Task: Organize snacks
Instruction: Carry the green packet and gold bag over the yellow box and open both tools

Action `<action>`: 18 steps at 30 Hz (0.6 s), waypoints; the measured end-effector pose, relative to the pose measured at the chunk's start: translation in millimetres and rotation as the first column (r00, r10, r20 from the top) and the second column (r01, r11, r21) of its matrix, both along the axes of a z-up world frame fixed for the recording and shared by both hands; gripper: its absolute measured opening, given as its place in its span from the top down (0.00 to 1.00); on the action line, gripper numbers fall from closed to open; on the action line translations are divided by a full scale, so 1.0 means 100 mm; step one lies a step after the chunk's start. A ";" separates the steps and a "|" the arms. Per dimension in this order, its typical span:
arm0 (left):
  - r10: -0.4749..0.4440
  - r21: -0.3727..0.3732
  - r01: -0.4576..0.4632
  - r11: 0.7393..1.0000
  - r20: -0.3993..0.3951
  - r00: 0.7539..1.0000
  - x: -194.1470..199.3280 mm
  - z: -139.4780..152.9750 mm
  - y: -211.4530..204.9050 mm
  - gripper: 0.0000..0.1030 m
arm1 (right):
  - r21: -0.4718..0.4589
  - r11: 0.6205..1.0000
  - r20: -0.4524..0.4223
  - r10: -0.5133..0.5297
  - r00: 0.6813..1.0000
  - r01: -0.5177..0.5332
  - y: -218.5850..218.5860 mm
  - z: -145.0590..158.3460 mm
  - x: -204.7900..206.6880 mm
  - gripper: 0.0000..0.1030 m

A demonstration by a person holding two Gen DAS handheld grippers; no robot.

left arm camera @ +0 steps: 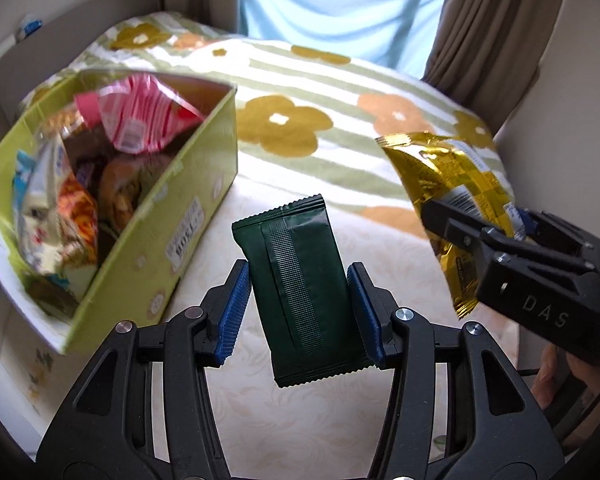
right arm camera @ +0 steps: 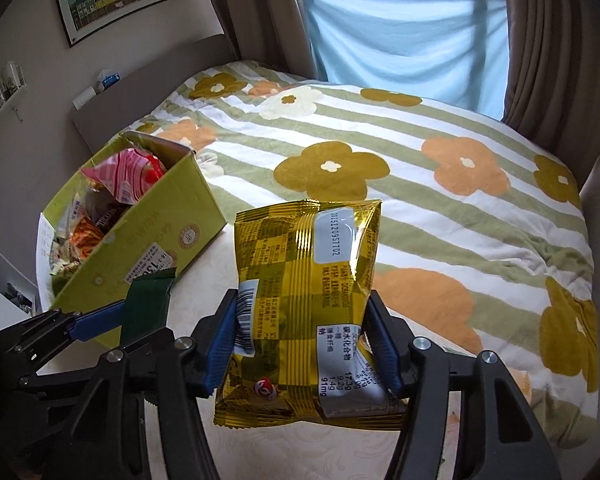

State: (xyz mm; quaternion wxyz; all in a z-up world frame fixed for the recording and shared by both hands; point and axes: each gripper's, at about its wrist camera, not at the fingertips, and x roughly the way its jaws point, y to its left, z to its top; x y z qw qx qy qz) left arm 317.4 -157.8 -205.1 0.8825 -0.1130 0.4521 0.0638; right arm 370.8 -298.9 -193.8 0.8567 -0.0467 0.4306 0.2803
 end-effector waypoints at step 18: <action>-0.078 0.023 0.075 0.997 0.154 0.985 -0.04 1.11 1.55 0.55 | 0.079 0.992 0.082 -0.101 0.991 0.095 1.06 0.88 -0.44 0.46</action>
